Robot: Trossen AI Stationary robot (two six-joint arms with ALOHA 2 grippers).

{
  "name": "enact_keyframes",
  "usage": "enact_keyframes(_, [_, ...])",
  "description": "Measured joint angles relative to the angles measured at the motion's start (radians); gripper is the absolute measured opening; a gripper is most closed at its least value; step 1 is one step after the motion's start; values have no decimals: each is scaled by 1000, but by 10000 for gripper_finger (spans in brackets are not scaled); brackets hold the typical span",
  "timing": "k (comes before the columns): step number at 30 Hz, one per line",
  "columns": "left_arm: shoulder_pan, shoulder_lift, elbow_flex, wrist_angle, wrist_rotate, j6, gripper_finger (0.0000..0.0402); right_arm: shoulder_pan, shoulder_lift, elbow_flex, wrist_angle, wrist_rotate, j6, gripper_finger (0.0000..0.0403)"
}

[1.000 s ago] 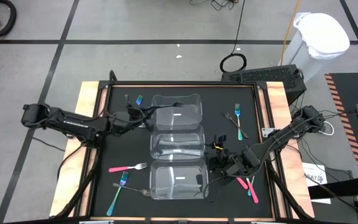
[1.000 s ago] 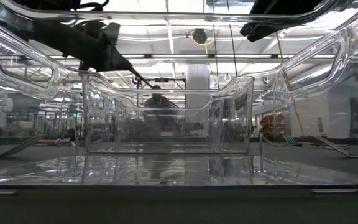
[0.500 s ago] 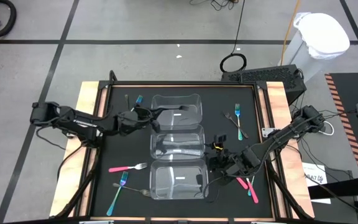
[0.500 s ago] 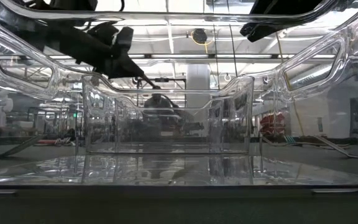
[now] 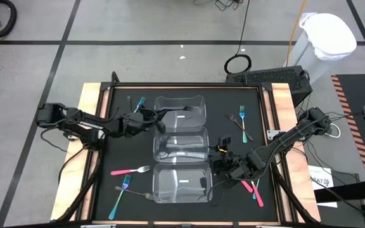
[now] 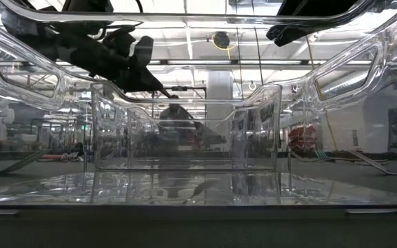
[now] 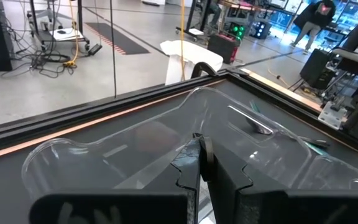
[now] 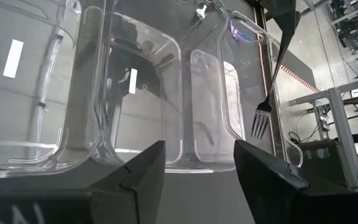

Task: Sort silverware by color (type)
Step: Put the middle black fork into the top transparent bin

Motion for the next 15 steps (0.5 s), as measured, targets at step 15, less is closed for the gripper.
enact_keyframes(15, [0, 11, 0, -2, -3, -27, 22, 0, 0, 0, 1, 0, 0, 185])
